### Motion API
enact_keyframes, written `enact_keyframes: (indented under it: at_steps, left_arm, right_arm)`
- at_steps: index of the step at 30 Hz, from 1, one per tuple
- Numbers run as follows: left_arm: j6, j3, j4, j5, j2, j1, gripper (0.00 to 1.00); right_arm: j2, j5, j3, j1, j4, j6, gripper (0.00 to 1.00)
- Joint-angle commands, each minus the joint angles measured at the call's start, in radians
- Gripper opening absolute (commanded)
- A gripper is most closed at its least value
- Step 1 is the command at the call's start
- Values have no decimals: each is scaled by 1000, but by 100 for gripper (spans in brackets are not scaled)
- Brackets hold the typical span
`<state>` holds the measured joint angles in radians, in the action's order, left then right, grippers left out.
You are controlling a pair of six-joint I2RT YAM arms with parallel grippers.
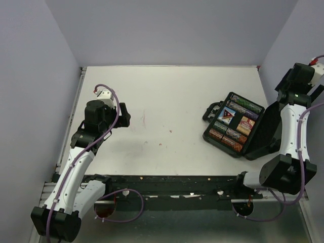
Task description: Pack up texas hold em set
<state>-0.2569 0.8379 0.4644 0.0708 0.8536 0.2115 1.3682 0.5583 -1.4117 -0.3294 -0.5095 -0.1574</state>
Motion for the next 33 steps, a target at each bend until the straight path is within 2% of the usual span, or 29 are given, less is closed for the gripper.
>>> enact_keyframes:
  at_steps: [1, 4, 15, 19, 25, 29, 33]
  left_arm:
    - [15, -6, -17, -32, 5, 3, 97]
    - [15, -5, -17, -26, 7, 3, 97]
    - [15, -5, -18, -11, -7, 3, 97]
    - [13, -3, -18, -5, -8, 3, 97]
    - [13, -5, -18, -5, -11, 3, 97]
    - [5, -8, -26, -2, -4, 3, 97]
    - [-1, -3, -21, 11, 5, 3, 97]
  right_arm:
    - [-84, -80, 88, -54, 63, -65, 100]
    - [-103, -89, 132, -62, 60, -79, 100]
    - [-179, -294, 258, -69, 58, -153, 100]
    - [-185, -408, 263, -69, 63, -159, 100]
    - [-137, -670, 257, -60, 75, -182, 100]
    - [-86, -692, 255, 42, 85, -157, 100]
    - [-12, -634, 221, 223, 80, -142, 100]
